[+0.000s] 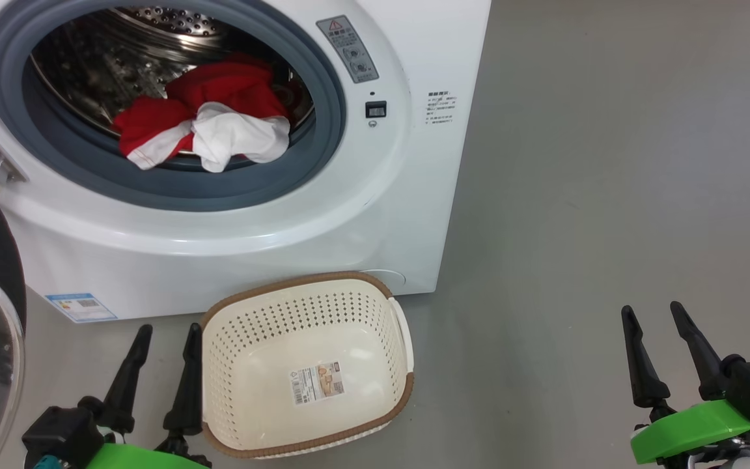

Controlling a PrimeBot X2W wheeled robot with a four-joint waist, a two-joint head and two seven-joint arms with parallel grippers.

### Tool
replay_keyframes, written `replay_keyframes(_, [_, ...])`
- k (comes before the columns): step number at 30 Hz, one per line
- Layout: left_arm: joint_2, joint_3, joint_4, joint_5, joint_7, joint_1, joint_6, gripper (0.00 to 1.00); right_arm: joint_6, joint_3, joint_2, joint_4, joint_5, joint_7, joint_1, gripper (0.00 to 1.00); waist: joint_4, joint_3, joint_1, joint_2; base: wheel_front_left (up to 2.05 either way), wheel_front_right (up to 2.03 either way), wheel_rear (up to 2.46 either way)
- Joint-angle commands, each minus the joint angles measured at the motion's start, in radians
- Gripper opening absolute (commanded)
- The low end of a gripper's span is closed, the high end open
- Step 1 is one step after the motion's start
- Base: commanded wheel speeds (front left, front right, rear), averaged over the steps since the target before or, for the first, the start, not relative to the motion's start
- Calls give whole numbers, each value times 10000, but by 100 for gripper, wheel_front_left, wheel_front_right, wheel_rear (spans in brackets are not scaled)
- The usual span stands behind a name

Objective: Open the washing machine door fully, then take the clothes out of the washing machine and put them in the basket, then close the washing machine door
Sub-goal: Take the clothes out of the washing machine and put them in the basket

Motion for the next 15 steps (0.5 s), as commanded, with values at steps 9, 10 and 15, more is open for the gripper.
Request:
replay_keyframes(9, [316, 133, -344, 61, -49, -95, -54, 100, 73, 340, -101, -221, -106, -92, -75, 100, 5, 83, 0, 0, 0, 0, 0])
replay_keyframes(10, [322, 128, -301, 81, -49, -115, -54, 100, 73, 359, -100, -221, -106, -92, -93, 100, -12, 115, 0, 0, 0, 0, 0])
replay_keyframes(15, [401, 40, 7, 233, -49, -477, -54, 100, 73, 432, -76, -278, -90, -92, -250, 100, -147, 421, 0, 0, 0, 0, 0])
